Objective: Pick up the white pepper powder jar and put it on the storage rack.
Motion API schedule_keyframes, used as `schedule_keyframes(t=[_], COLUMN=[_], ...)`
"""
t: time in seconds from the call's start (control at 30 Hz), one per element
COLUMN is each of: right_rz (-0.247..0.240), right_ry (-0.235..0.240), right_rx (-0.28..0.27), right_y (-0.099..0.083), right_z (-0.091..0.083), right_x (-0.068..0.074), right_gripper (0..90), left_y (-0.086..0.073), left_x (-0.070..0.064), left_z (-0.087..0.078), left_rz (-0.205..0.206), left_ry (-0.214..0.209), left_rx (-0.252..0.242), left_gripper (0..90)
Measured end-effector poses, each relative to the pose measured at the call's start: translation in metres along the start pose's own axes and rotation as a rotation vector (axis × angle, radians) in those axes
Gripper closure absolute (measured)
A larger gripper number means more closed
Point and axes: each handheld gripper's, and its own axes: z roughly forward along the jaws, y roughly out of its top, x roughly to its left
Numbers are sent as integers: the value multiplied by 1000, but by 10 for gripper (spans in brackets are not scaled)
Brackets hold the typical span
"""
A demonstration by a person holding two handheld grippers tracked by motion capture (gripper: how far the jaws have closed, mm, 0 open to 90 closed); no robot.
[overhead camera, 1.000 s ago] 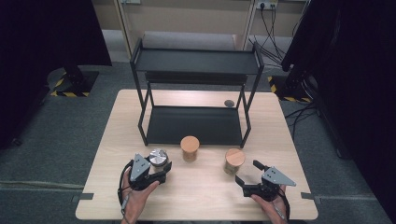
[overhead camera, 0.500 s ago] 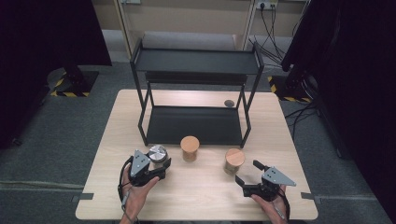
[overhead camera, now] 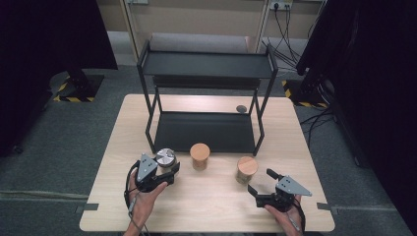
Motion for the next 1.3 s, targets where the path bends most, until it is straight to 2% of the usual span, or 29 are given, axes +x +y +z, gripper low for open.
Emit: schedule_keyframes(t=[1.3], right_rz=[-2], right_ry=[0], right_rx=[1], right_y=[0], right_z=[0], right_x=[0], right_gripper=[13], left_y=[4], left_x=[9], left_z=[20], left_rz=[-14], left_ry=[16], left_rx=[31], left_gripper=[308])
